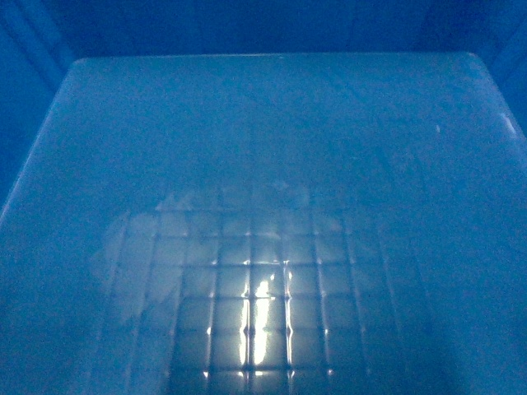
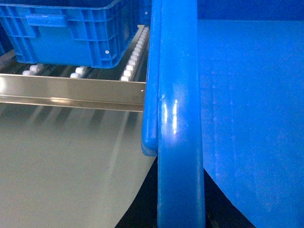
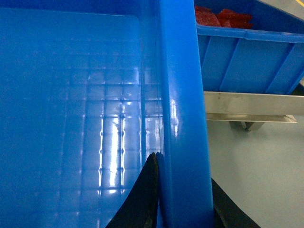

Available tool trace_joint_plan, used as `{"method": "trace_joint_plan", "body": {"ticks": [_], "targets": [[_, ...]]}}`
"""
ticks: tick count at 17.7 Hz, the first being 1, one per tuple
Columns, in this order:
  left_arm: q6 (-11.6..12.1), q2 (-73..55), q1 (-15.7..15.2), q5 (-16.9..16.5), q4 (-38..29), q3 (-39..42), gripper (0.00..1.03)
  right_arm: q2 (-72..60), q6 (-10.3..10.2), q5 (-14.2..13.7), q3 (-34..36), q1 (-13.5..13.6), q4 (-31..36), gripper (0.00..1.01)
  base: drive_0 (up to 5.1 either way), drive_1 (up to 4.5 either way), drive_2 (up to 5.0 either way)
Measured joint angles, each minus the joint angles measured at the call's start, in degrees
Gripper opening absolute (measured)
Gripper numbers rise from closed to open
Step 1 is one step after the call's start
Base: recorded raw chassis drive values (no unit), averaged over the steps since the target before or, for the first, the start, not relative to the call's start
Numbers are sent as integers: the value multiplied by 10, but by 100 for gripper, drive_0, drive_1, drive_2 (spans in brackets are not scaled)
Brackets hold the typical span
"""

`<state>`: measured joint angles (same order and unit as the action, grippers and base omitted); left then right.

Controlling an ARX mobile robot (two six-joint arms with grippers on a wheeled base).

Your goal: Place box next to blue box on left shelf

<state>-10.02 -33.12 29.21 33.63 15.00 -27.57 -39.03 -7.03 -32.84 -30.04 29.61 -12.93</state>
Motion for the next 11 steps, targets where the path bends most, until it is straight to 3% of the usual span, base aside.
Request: {"method": "trace_joint_plan", "body": {"ticks": [11], "targets": [[0,-1,0,-1,-1,0,7,0,0,0,0,0,-1,13,3,411,-404]]}}
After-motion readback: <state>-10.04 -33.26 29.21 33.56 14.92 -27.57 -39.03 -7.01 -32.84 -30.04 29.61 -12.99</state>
